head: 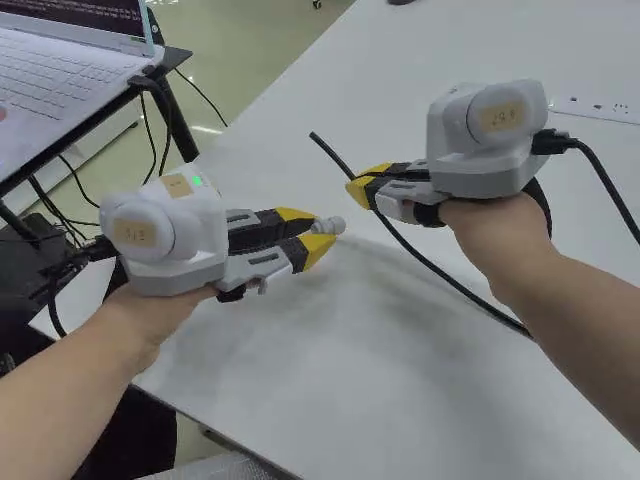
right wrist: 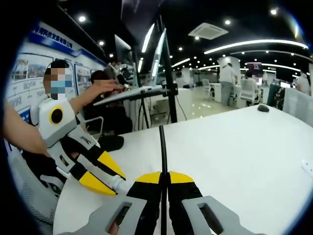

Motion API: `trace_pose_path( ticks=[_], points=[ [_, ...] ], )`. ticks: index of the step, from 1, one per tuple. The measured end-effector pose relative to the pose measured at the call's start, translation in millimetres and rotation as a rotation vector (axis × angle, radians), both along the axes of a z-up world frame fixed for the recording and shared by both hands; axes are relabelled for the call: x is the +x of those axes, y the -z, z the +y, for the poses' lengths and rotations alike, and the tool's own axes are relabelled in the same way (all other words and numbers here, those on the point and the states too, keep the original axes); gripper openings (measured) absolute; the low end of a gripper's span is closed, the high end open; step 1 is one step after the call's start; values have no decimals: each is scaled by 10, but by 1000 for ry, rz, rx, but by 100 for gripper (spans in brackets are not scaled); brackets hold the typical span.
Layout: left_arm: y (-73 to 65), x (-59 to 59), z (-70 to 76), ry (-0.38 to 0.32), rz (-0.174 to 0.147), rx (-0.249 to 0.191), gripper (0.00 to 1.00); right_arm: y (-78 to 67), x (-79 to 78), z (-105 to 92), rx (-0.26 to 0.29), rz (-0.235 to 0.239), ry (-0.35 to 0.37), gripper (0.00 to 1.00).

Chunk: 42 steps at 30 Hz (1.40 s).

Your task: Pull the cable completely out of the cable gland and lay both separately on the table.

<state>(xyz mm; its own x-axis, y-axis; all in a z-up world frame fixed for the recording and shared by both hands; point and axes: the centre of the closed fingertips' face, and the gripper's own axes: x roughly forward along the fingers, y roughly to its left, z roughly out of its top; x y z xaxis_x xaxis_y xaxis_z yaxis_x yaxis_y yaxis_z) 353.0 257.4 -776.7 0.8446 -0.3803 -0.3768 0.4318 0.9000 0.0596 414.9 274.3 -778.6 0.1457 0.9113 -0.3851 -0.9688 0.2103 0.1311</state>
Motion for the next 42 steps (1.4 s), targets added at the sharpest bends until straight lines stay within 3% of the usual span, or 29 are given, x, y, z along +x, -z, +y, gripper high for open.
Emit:
trace_pose_path(
  ticks=[2,5,6,7,9,11,12,16,17,18,24,25,26,28,29,30,33,34,35,37,38,39,41,42],
  points=[
    [105,7,22,-24,47,-19,14,98,12,47,-17,-4,1,0],
    [173,31,66,-44,39,-10,14,155,53,55,-45,-31,26,0],
    [212,44,75,-50,45,-9,14,214,110,38,-80,-86,36,0],
    [245,45,79,-57,58,-6,14,245,138,34,-99,-110,40,0],
    [282,55,83,-61,60,20,14,281,78,64,-113,-107,36,0],
    [300,51,80,-64,60,34,14,326,118,36,-126,-111,34,0],
    [328,48,85,-67,72,31,14,373,136,37,-138,-120,34,0],
    [340,18,72,-68,57,37,14,437,155,-3,-154,-95,46,0],
    [342,23,85,-70,52,51,14,410,177,5,-144,-115,48,0],
    [346,21,87,-70,58,49,15,432,180,-7,-150,-99,52,0],
    [358,33,111,-76,66,57,15,425,170,-20,-155,-105,62,1],
    [364,33,119,-87,79,31,18,427,173,-41,-160,-87,84,3],
    [353,50,155,-101,76,20,28,422,172,-53,-158,-82,81,5],
    [360,65,162,-114,87,-4,62,411,134,-78,-156,-73,79,11],
    [373,61,178,-125,102,1,69,403,113,-94,-159,-71,76,15],
    [370,35,170,-118,95,23,71,409,126,-103,-163,-68,77,17],
    [363,-10,104,-90,104,34,65,416,152,-224,-176,-62,99,26],
    [356,-28,86,-86,107,44,68,403,158,-256,-170,-47,106,31],
    [359,-36,66,-86,120,23,73,366,160,-316,-152,-28,117,38],
    [315,-38,4,-91,124,-40,88,263,206,-474,-136,-41,152,53],
    [316,-39,-1,-92,131,-39,97,179,230,-559,-124,-47,166,58],
    [321,-57,-2,-104,157,-39,99,128,240,-626,-131,-64,166,59],
    [263,-59,-53,-101,156,-48,100,-15,305,-816,-141,-141,185,64],
    [234,-76,-97,-90,160,-57,100,-51,267,-887,-141,-118,179,68]
  ],
)
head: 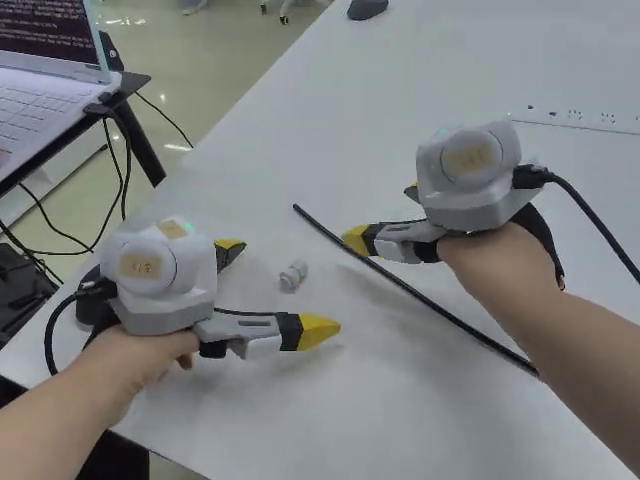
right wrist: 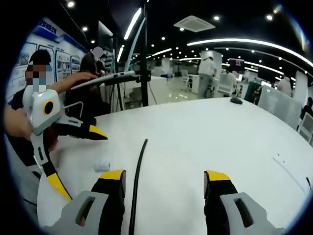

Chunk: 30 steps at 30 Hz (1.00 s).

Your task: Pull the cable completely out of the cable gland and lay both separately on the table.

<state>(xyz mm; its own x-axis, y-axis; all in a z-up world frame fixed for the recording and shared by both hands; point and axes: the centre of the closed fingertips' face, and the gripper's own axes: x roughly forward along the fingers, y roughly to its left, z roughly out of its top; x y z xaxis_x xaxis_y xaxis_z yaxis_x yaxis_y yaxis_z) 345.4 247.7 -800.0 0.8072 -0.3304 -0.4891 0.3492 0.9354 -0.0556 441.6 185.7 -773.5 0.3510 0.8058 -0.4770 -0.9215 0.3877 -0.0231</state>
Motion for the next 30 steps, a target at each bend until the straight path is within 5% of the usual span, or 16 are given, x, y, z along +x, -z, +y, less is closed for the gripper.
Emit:
trace_pose_path(
  ticks=[2,5,10,12,16,18,21,23,25,30],
  points=[
    [-66,-39,-48,-4,26,-6,100,-95,18,-252,2,21,42,79],
    [-218,-41,-85,4,-3,-8,100,-208,-9,-640,-8,46,91,98],
    [-463,-126,-252,2,21,-95,100,-413,-227,-1409,-60,40,111,99],
    [-616,-141,-312,5,-7,-122,100,-472,-287,-1774,-77,44,148,99],
    [-786,-159,-424,25,-51,-90,100,-539,-434,-2491,-130,68,247,99],
    [-796,-161,-477,25,-51,-89,100,-646,-464,-2686,-101,43,291,99],
    [-781,-175,-611,40,-39,-84,100,-696,-593,-3097,-141,10,341,97],
    [-782,-199,-712,67,-31,-66,100,-654,-665,-3314,-152,17,372,96],
    [-851,-201,-811,96,-66,-50,100,-578,-739,-3494,-168,25,400,96],
    [-858,-194,-912,113,-61,-49,100,-477,-945,-3555,-90,91,443,96]
  ],
)
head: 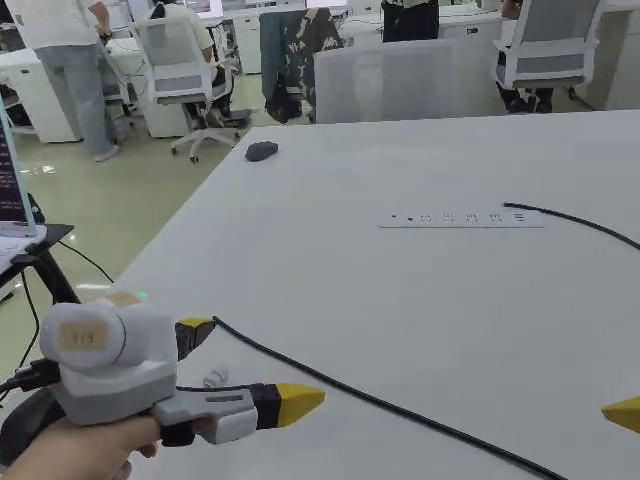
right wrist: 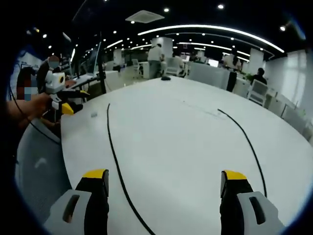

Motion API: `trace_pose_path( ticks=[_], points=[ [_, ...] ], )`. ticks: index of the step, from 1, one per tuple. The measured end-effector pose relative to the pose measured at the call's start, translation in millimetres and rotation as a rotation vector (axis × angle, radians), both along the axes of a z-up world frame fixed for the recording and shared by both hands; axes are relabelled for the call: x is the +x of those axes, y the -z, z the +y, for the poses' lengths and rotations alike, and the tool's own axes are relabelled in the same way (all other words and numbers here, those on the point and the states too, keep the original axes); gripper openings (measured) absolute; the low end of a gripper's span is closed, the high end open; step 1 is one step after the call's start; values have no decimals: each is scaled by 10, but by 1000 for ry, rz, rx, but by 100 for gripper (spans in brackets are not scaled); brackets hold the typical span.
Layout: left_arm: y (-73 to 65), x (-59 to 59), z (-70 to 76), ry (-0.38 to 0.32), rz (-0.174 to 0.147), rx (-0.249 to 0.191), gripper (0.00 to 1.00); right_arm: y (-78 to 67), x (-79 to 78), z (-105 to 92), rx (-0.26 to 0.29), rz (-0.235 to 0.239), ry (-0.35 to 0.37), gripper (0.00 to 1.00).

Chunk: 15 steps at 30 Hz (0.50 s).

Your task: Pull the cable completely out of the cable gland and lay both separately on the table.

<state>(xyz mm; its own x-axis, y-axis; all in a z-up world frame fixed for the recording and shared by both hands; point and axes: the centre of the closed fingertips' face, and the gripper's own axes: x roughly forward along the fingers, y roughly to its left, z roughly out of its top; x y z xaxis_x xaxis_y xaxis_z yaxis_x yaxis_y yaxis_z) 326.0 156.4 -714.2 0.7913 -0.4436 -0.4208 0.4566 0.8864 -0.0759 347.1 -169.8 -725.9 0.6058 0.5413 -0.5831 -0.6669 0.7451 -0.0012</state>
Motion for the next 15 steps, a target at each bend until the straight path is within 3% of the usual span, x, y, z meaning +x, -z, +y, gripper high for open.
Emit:
trace_pose_path(
  ticks=[7,15],
  points=[
    [44,15,13,-29,1,42,100,67,-101,79,15,11,15,97],
    [11,6,5,-23,-3,39,100,14,-97,58,34,-9,26,97]
  ],
)
